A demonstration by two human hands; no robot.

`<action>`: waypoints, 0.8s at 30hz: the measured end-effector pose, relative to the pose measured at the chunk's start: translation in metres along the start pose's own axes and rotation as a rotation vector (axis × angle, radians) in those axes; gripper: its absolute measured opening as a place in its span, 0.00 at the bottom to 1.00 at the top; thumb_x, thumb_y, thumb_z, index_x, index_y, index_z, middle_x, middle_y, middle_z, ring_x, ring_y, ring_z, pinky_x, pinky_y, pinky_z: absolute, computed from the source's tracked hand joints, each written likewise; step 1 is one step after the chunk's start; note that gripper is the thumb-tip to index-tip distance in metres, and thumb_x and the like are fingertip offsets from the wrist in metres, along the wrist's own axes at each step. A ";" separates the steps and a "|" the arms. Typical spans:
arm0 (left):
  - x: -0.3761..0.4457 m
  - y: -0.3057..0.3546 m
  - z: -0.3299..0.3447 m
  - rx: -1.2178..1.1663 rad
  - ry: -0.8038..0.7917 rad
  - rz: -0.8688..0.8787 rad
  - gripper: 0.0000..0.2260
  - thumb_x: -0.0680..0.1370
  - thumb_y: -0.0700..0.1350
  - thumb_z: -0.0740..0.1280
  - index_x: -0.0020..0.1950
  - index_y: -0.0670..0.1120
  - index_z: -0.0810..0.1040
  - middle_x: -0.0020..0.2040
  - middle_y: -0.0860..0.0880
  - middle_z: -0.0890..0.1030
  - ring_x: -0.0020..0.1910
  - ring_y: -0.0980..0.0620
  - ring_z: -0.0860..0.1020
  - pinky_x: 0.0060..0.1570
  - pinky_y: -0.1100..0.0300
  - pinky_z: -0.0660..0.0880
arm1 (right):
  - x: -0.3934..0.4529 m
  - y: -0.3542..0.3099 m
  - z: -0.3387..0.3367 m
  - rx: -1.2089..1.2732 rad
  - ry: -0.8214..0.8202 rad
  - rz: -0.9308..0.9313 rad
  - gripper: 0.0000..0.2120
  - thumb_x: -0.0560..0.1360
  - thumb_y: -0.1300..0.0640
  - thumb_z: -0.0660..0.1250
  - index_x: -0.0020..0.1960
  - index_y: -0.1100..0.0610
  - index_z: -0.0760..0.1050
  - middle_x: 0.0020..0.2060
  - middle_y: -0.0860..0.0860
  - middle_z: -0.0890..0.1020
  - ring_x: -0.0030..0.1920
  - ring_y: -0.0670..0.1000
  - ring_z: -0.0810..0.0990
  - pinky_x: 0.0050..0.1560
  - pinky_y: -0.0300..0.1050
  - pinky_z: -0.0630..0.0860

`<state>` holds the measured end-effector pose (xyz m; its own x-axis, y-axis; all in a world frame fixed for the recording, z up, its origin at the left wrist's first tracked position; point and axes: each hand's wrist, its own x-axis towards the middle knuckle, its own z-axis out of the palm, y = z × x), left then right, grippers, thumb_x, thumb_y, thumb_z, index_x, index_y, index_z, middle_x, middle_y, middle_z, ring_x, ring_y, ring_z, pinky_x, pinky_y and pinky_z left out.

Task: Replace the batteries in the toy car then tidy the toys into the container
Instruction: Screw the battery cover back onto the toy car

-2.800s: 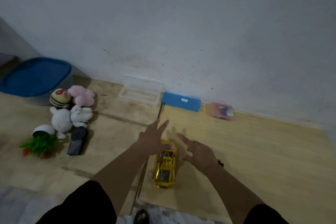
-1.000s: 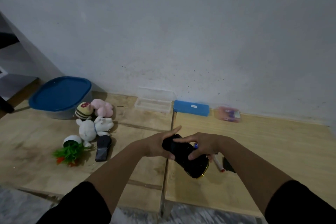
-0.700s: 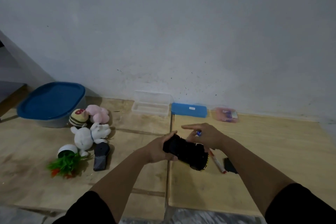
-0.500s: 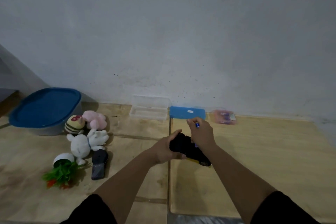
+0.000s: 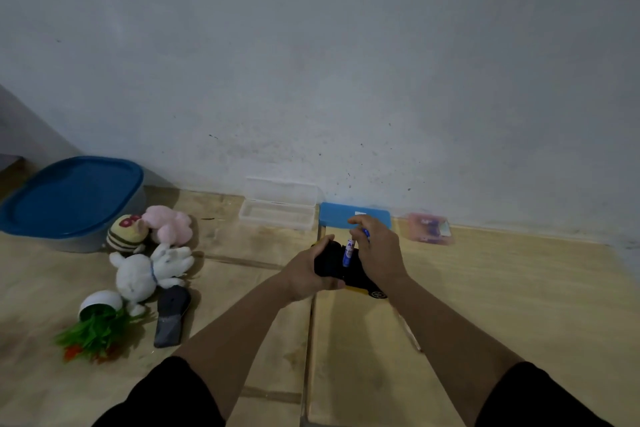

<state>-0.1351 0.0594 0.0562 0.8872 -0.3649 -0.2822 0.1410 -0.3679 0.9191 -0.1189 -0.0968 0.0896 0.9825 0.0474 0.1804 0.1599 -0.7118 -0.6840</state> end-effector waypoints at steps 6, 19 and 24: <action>0.019 0.004 0.001 -0.020 0.076 -0.029 0.44 0.69 0.41 0.76 0.77 0.50 0.53 0.69 0.51 0.69 0.65 0.53 0.70 0.64 0.61 0.69 | 0.021 0.018 -0.011 -0.029 -0.059 0.023 0.13 0.77 0.59 0.63 0.60 0.59 0.76 0.56 0.56 0.80 0.57 0.54 0.77 0.51 0.33 0.63; 0.041 0.010 0.007 -0.099 0.223 0.012 0.43 0.68 0.40 0.76 0.76 0.52 0.56 0.68 0.51 0.72 0.65 0.52 0.73 0.63 0.51 0.73 | 0.032 0.031 -0.014 -0.579 -0.229 -0.220 0.12 0.74 0.49 0.67 0.55 0.53 0.77 0.44 0.52 0.73 0.30 0.52 0.72 0.29 0.43 0.67; 0.041 0.011 0.011 -0.173 0.272 0.014 0.39 0.69 0.36 0.75 0.74 0.53 0.59 0.64 0.52 0.74 0.61 0.53 0.75 0.55 0.64 0.76 | 0.035 0.035 -0.016 -0.657 -0.379 -0.420 0.23 0.77 0.55 0.62 0.71 0.55 0.64 0.54 0.57 0.71 0.48 0.55 0.76 0.39 0.47 0.71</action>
<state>-0.1018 0.0312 0.0514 0.9712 -0.1182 -0.2068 0.1799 -0.2053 0.9620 -0.0800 -0.1312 0.0829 0.8391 0.5440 -0.0011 0.5434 -0.8382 -0.0458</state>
